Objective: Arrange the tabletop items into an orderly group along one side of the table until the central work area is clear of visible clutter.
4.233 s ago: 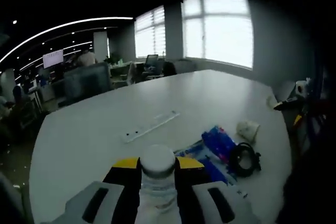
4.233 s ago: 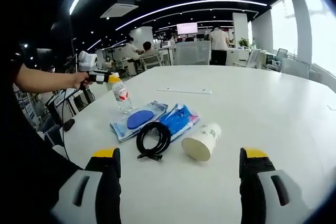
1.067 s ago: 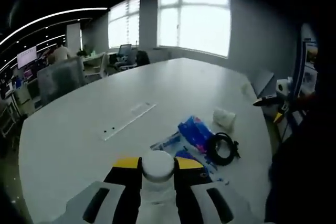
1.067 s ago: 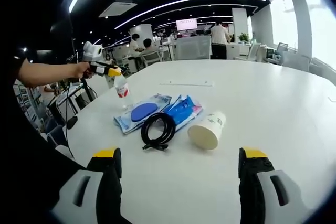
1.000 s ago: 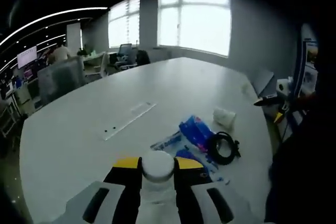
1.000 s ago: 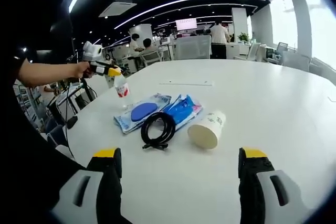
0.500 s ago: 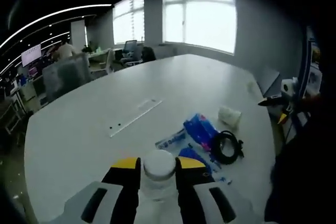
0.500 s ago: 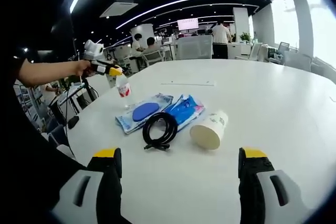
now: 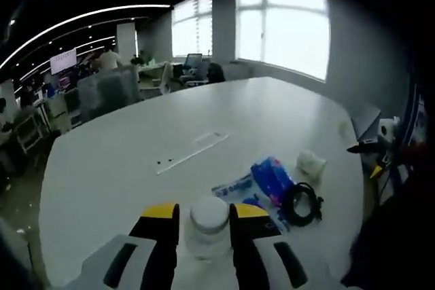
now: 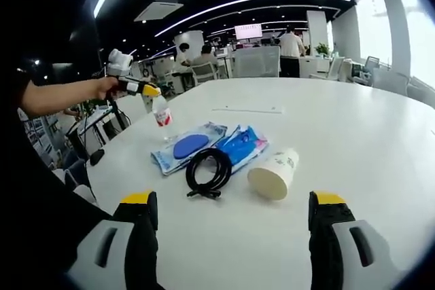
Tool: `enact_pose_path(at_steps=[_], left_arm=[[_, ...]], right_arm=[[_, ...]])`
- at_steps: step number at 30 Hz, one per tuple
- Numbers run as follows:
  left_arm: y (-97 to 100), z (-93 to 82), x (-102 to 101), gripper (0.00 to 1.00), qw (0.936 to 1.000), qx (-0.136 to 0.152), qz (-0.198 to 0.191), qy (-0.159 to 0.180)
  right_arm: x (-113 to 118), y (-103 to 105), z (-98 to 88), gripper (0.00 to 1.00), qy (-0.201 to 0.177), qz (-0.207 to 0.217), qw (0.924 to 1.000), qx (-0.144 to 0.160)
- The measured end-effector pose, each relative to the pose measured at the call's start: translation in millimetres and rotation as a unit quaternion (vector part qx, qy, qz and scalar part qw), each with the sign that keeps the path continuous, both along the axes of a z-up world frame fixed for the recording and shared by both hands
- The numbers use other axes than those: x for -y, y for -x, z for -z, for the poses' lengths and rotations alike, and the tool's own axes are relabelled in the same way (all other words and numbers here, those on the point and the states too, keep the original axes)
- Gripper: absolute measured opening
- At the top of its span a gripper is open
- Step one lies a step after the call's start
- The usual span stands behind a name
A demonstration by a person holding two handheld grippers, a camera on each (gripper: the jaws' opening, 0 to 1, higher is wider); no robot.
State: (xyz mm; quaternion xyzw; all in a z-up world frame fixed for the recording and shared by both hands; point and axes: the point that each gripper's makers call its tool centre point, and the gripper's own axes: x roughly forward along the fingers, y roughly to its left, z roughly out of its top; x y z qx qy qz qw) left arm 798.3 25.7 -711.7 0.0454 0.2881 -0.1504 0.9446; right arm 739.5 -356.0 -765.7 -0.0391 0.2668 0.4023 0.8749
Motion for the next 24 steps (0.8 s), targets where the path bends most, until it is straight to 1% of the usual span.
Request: enact_pose_path(at_steps=[1, 2, 3, 4, 5, 6, 7, 9, 10, 11, 13, 16, 17, 18, 19, 21, 23, 24], left_arm=[[-0.4, 0.4, -0.6, 0.26, 0.9999, 0.004, -0.009, 0.004], [0.1, 4.5, -0.8, 0.26, 0.9999, 0.001, -0.016, 0.005], [0.0, 6.5, -1.1, 0.25, 0.9998, 0.003, -0.017, 0.003], [-1.2, 7.6, -3.0, 0.25, 0.9994, 0.011, -0.032, 0.002], [-1.5, 8.0, -3.2, 0.25, 0.9993, 0.013, -0.036, 0.003], [-2.5, 8.4, -3.9, 0.25, 0.9986, 0.019, -0.049, 0.005], [-3.7, 7.0, -6.2, 0.25, 0.9977, 0.030, -0.061, -0.002], [-5.6, 5.0, -5.6, 0.24, 0.9959, 0.050, -0.075, -0.003], [-5.8, 6.2, -5.7, 0.23, 0.9951, 0.055, -0.082, -0.008], [-3.0, 6.2, -1.4, 0.23, 0.9945, 0.054, -0.089, -0.010], [-3.3, 6.6, -3.3, 0.23, 0.9913, 0.067, -0.113, -0.005], [-3.1, 5.1, -6.3, 0.23, 0.9873, 0.081, -0.136, 0.000], [-1.0, 6.3, -2.0, 0.23, 0.9875, 0.079, -0.137, -0.001], [-0.8, 6.7, -2.3, 0.23, 0.9864, 0.082, -0.142, -0.003], [-2.1, 7.1, -4.5, 0.23, 0.9845, 0.091, -0.149, -0.002], [-2.2, 9.0, -5.5, 0.22, 0.9826, 0.093, -0.160, 0.002], [-1.7, 9.9, -4.8, 0.22, 0.9799, 0.100, -0.173, -0.005], [-1.8, 10.5, -3.8, 0.22, 0.9796, 0.100, -0.174, -0.003]], right_arm=[[-0.7, -0.3, -0.4, 0.88, -0.001, -0.001, 1.0000, 0.000], [-1.0, -0.7, -0.6, 0.88, -0.001, -0.002, 1.0000, 0.000], [-1.5, -1.4, -0.9, 0.88, 0.000, -0.003, 1.0000, 0.001], [-1.7, -1.8, -1.0, 0.88, 0.001, -0.004, 1.0000, 0.001], [-1.9, -2.2, -1.2, 0.88, 0.001, -0.005, 1.0000, 0.002], [-1.6, -3.0, -1.2, 0.88, 0.001, -0.005, 1.0000, 0.002], [-1.7, -3.5, -1.2, 0.88, 0.001, -0.005, 1.0000, 0.002], [-1.6, -4.4, -0.3, 0.88, 0.002, -0.006, 1.0000, 0.001], [-1.8, -4.3, 0.5, 0.88, 0.003, -0.007, 1.0000, 0.000], [-2.1, -4.2, 0.7, 0.88, 0.003, -0.008, 1.0000, 0.000], [-2.6, -3.7, 1.6, 0.88, 0.003, -0.010, 0.9999, -0.001], [-2.4, -2.9, 3.3, 0.88, 0.003, -0.010, 0.9999, -0.003], [-2.3, -2.4, 4.4, 0.88, 0.003, -0.010, 0.9999, -0.005], [-2.1, -2.1, 5.0, 0.88, 0.003, -0.010, 0.9999, -0.006], [-2.2, -1.7, 5.5, 0.88, 0.003, -0.011, 0.9999, -0.006], [-2.2, -1.2, 6.6, 0.88, 0.004, -0.011, 0.9999, -0.008], [-1.9, -1.2, 7.3, 0.87, 0.004, -0.011, 0.9999, -0.009], [-1.9, -1.2, 7.6, 0.87, 0.004, -0.011, 0.9999, -0.010]])
